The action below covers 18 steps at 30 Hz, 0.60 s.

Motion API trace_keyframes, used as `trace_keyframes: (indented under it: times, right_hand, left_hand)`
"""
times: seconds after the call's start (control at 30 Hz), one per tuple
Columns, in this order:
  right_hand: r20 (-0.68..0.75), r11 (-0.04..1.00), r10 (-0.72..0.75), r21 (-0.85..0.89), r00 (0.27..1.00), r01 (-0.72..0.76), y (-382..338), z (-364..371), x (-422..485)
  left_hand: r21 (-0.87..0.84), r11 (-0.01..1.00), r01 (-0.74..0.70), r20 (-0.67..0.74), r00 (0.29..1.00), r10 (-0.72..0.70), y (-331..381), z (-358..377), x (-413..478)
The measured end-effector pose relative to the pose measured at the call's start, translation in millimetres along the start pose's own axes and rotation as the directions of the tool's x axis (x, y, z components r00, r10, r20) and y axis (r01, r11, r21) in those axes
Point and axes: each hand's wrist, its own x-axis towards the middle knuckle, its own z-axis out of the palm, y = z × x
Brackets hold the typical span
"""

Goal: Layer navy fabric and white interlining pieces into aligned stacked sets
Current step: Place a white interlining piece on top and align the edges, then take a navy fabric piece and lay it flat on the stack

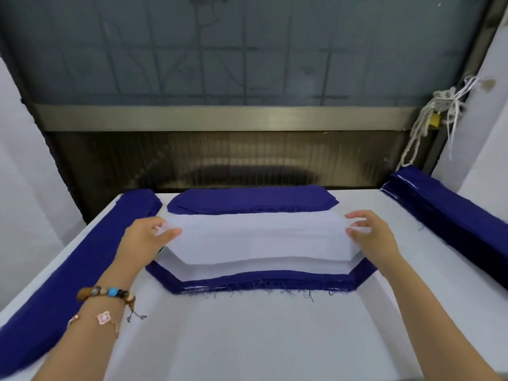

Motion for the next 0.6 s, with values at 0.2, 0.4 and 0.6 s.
trace_keyframes:
  times: [0.2, 0.4, 0.6]
  right_hand:
    - [-0.045, 0.991, -0.135, -0.029, 0.99, 0.134, 25.8, 12.9, -32.1]
    - [-0.157, 0.976, -0.217, -0.061, 0.964, 0.21, 30.9, 11.8, -31.4]
    - [-0.118, 0.928, -0.365, -0.127, 0.924, 0.35, 28.1, 15.0, -35.8]
  left_hand:
    - [-0.061, 0.998, -0.027, 0.001, 1.0, 0.027, -20.9, 26.0, -31.2]
    - [-0.119, 0.991, -0.062, -0.108, 0.993, 0.049, -25.2, 35.1, -38.6]
    - [-0.065, 0.997, -0.037, -0.113, 0.993, 0.03, -28.7, 36.7, -39.3]
